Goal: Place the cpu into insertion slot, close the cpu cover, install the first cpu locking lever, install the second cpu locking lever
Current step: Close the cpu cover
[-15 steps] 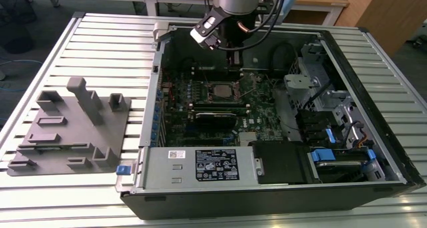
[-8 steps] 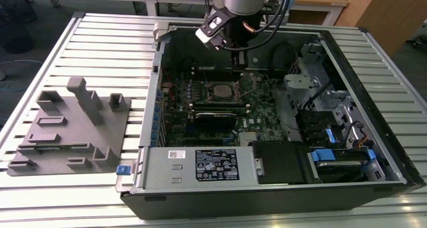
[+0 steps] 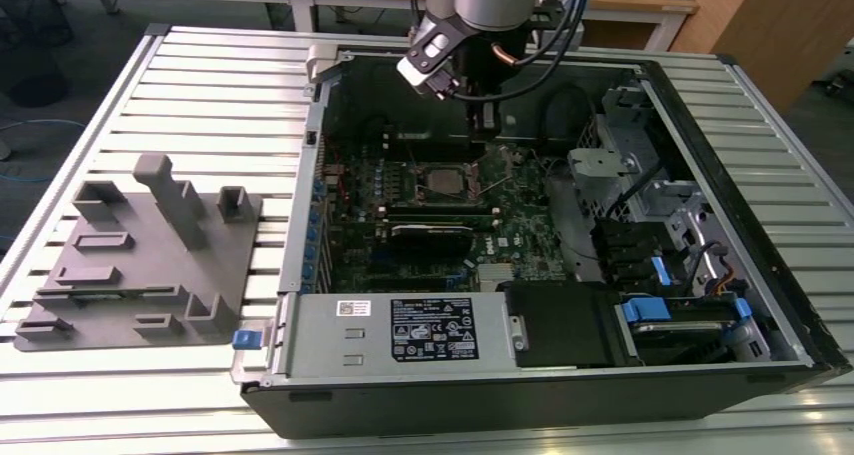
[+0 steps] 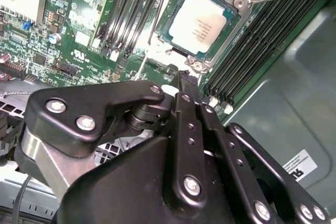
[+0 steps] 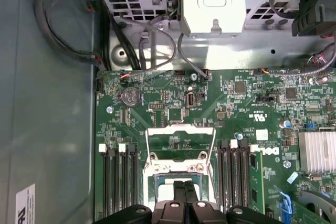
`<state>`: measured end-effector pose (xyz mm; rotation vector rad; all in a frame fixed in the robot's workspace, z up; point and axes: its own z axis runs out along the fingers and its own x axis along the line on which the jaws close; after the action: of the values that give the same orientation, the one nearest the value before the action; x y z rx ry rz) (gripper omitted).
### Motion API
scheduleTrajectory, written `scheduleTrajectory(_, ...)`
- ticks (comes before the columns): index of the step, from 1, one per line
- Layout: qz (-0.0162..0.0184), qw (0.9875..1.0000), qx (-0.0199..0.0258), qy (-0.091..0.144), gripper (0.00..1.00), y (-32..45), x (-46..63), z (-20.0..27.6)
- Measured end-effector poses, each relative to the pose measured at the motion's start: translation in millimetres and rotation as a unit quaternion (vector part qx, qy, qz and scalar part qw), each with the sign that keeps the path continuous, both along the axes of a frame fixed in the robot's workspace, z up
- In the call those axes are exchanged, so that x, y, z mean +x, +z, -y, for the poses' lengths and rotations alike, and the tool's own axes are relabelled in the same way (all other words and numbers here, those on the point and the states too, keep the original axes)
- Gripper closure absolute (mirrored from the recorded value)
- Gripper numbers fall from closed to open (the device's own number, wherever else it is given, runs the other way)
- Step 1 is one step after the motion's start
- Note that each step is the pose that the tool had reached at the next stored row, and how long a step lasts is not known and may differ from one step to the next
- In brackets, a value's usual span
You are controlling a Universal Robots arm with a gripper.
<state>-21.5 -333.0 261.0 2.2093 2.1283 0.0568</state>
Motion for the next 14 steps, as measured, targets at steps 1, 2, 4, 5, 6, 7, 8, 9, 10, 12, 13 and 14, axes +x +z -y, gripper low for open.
scheduleTrajectory(1, 0.0, 1.0, 0.0, 0.0, 0.9, 0.0, 0.5, 0.0)
scheduleTrajectory(2, 0.0, 1.0, 0.0, 0.0, 0.9, 0.0, 0.5, 0.0)
scheduleTrajectory(4, 0.0, 1.0, 0.0, 0.0, 0.9, 0.0, 0.7, 0.0)
scheduleTrajectory(5, 0.0, 1.0, -0.0001, 0.0, 0.9, 0.0, 0.7, 0.0)
scheduleTrajectory(6, 0.0, 1.0, 0.0, 0.0, 0.9, 0.0, 0.8, 0.0)
scheduleTrajectory(7, 0.0, 1.0, 0.0, 0.0, 0.9, 0.0, 1.0, 0.0)
scheduleTrajectory(8, 0.0, 1.0, 0.0, 0.0, 0.9, 0.0, 1.3, 0.0)
scheduleTrajectory(9, 0.0, 1.0, 0.0, 0.0, 0.9, 0.0, 1.7, 0.0)
scheduleTrajectory(10, 0.0, 1.0, 0.0, 0.0, 0.9, 0.0, 2.1, 0.0)
scheduleTrajectory(12, 0.0, 1.0, 0.0, 0.0, 0.9, 0.0, 3.2, 0.0)
scheduleTrajectory(13, 0.0, 1.0, 0.0, -0.001, 0.9, 0.0, 3.5, 0.0)
scheduleTrajectory(14, 0.0, 1.0, 0.0, -0.001, 0.9, 0.0, 3.5, 0.0)
